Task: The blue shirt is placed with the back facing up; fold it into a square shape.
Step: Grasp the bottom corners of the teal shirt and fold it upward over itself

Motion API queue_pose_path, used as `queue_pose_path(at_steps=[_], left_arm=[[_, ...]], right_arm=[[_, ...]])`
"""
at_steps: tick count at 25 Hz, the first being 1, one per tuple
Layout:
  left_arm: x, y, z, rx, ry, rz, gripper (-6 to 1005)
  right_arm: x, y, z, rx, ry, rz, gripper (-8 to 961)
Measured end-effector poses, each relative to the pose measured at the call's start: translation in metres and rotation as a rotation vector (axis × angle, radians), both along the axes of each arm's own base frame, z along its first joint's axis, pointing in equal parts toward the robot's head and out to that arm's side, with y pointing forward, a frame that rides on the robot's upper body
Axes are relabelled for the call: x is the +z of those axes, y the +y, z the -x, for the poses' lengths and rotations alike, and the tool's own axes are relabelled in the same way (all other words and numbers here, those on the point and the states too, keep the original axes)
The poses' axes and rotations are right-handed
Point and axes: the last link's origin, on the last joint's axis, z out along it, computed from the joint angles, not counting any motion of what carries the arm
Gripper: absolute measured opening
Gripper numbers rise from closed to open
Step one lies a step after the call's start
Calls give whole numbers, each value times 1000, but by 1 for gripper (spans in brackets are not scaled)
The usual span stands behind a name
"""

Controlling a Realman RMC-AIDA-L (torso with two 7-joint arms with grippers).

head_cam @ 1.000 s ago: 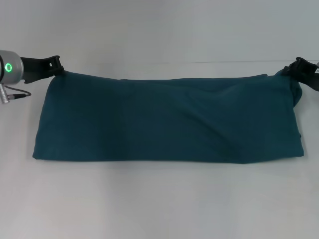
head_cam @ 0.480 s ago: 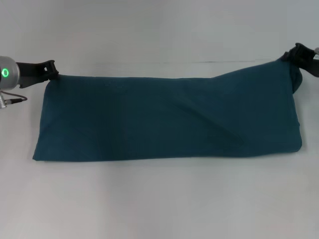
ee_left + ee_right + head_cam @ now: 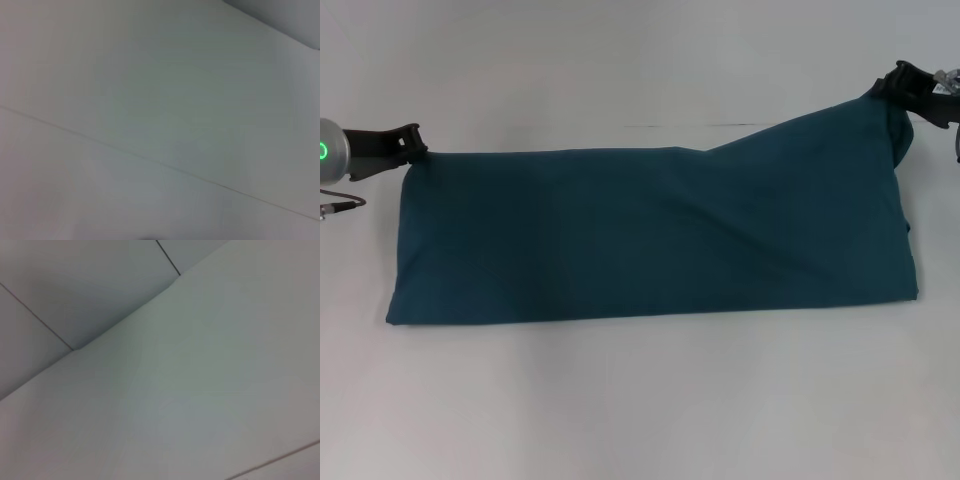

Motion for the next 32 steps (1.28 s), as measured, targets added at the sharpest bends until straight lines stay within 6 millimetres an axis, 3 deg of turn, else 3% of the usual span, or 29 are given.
queue_pose_path(at_steps=[13,32], left_arm=[[4,8,-7,-21,21,-30,43],[2,9,-6,-24,29,-57,55]], right_arm=[[2,-5,-12,-34,7,-9,83],[2,-3,-6,22,-71,54,90]])
